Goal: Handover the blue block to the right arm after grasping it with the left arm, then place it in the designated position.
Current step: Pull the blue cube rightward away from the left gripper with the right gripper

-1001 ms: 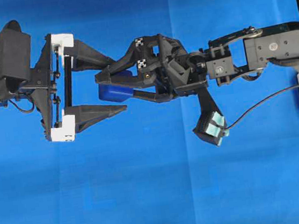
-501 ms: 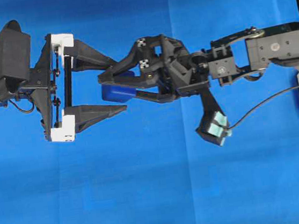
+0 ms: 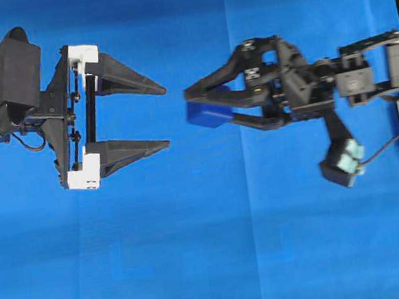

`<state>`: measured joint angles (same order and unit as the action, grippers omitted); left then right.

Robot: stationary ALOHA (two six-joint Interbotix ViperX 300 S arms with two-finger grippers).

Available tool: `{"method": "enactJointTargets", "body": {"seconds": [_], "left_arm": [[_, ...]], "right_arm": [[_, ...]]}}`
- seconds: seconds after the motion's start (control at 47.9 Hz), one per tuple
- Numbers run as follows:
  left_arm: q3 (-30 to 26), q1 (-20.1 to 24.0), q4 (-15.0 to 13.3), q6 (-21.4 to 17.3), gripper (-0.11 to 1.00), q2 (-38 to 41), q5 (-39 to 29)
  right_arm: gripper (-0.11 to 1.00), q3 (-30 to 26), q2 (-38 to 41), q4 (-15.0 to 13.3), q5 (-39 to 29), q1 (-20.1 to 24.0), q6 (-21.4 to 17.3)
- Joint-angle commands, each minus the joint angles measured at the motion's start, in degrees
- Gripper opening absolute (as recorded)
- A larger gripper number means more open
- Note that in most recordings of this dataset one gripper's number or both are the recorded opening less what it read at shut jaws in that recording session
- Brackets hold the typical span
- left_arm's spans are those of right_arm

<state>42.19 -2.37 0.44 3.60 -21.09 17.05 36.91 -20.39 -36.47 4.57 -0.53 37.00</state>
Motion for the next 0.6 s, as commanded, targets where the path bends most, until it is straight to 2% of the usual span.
{"method": "enactJointTargets", "body": {"seconds": [0.0,0.334,0.584], "left_arm": [[-0.88,-0.18,-0.09,0.09,0.93,-0.62,0.44],[-1.05,-0.18,0.00,0.00,0.93,-0.44,0.53],[-1.14,-0.18,0.00,0.00,0.93,-0.44,0.44]], "right_arm": [[0.46,0.62,-3.34,0.18,-0.70,0.44,-0.09],[0.46,4.39,-10.02,0.18,-4.75,1.85,-0.09],[0.46,4.22,-9.84,0.26,-5.45,1.93,-0.09]]}}
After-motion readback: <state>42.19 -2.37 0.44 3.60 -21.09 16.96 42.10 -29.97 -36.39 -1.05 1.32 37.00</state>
